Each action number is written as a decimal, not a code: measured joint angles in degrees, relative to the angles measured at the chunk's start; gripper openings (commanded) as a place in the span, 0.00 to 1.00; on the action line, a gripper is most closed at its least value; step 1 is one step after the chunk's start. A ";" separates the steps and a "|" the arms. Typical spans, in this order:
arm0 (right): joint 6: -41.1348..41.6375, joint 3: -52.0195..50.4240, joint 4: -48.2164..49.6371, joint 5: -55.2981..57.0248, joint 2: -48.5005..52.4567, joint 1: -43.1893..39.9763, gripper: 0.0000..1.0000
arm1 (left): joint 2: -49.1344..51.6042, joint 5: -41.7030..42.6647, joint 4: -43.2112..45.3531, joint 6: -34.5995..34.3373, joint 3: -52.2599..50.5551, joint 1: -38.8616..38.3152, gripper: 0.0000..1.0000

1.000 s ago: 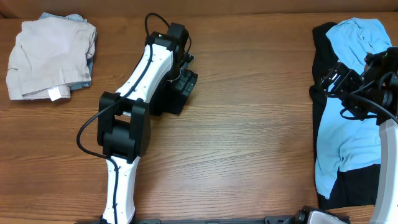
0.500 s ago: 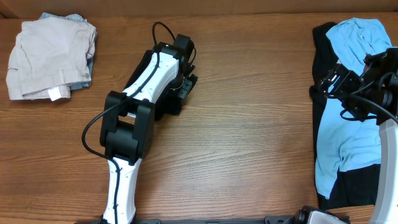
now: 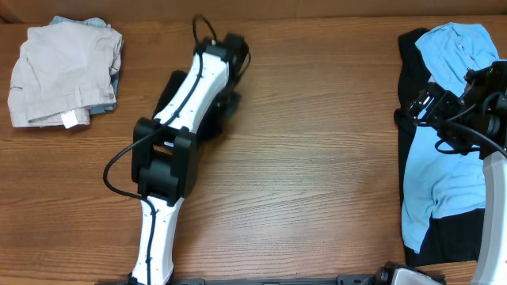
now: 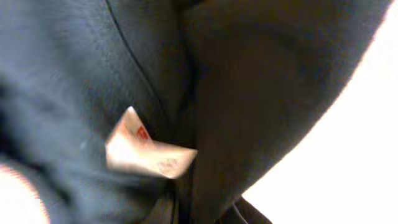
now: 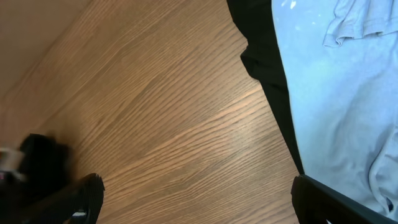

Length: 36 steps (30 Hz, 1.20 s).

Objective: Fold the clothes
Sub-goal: 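Carry the folded shirt left and place it on the beige pile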

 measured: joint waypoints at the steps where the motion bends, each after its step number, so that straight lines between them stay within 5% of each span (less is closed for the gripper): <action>1: 0.00 0.00 -0.02 -0.02 0.00 0.00 1.00 | 0.09 -1.03 -1.38 -0.04 3.87 0.17 0.04; 8: 0.00 0.00 0.42 -0.02 0.00 0.00 1.00 | 0.02 -8.39 -7.41 -0.20 32.28 3.39 0.04; 12: 0.02 0.00 0.31 0.00 0.00 0.00 1.00 | -1.57 -10.58 -6.80 -0.20 39.01 7.54 0.04; 17: 0.00 0.00 0.31 -0.02 0.00 0.00 1.00 | -3.78 -10.03 -5.68 -0.11 39.60 18.01 0.04; 28: -1.09 0.00 -0.98 0.00 0.04 0.00 1.00 | -3.78 9.51 9.62 7.96 36.30 47.54 0.04; 36: -1.49 0.00 -1.14 -0.02 0.04 0.00 1.00 | -3.85 13.29 21.92 24.65 24.85 49.88 0.04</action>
